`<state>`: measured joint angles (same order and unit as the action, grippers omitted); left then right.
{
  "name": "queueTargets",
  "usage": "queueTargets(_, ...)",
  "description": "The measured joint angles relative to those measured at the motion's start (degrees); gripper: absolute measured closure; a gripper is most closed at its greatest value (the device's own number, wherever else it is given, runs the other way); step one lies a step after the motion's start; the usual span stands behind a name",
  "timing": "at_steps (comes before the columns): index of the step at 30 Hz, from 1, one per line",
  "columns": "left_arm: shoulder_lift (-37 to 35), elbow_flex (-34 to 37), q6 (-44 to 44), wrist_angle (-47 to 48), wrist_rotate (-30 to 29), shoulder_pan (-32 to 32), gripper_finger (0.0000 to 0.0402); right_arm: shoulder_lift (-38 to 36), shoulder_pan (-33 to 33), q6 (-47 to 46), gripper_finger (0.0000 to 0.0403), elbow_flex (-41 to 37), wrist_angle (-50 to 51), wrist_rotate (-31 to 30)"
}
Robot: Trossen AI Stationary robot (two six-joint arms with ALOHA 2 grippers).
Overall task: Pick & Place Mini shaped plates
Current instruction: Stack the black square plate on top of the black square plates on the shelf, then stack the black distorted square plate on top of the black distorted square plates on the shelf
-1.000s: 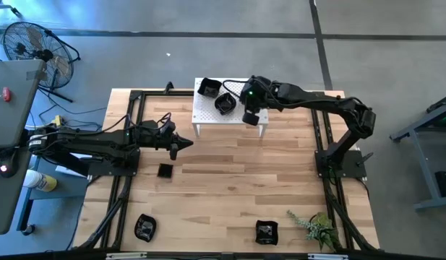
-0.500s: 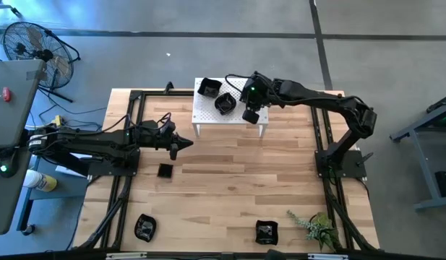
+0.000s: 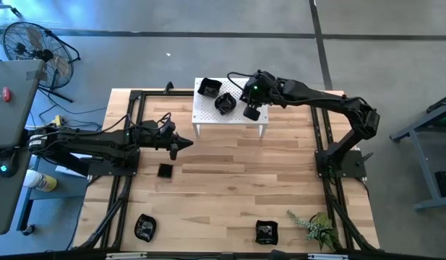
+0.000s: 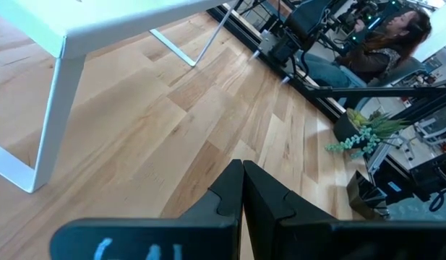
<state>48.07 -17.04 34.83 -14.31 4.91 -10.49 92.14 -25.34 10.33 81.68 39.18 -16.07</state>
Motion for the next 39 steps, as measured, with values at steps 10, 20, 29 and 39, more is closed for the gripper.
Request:
queueTargets(10,0.0,0.0,0.0,0.0,0.0,0.0,0.0397,0.0,0.0,-1.4,0.0354,0.0,-0.4,3.7)
queueTargets(20,0.2,0.0,-0.4,0.1,0.3,0.0,0.0397,-5.9,0.0,-5.8,0.0319,0.0,-0.5,11.0)
queueTargets(29,0.7,-4.4,-15.4,9.4,0.9,0.0,0.0397,-15.2,12.1,-19.6,0.0392,-14.1,-9.4,20.2)
queueTargets(39,0.7,-5.8,-16.6,11.6,1.9,0.0,0.0397,-19.6,42.1,-55.0,0.0380,-30.8,-14.2,13.6)
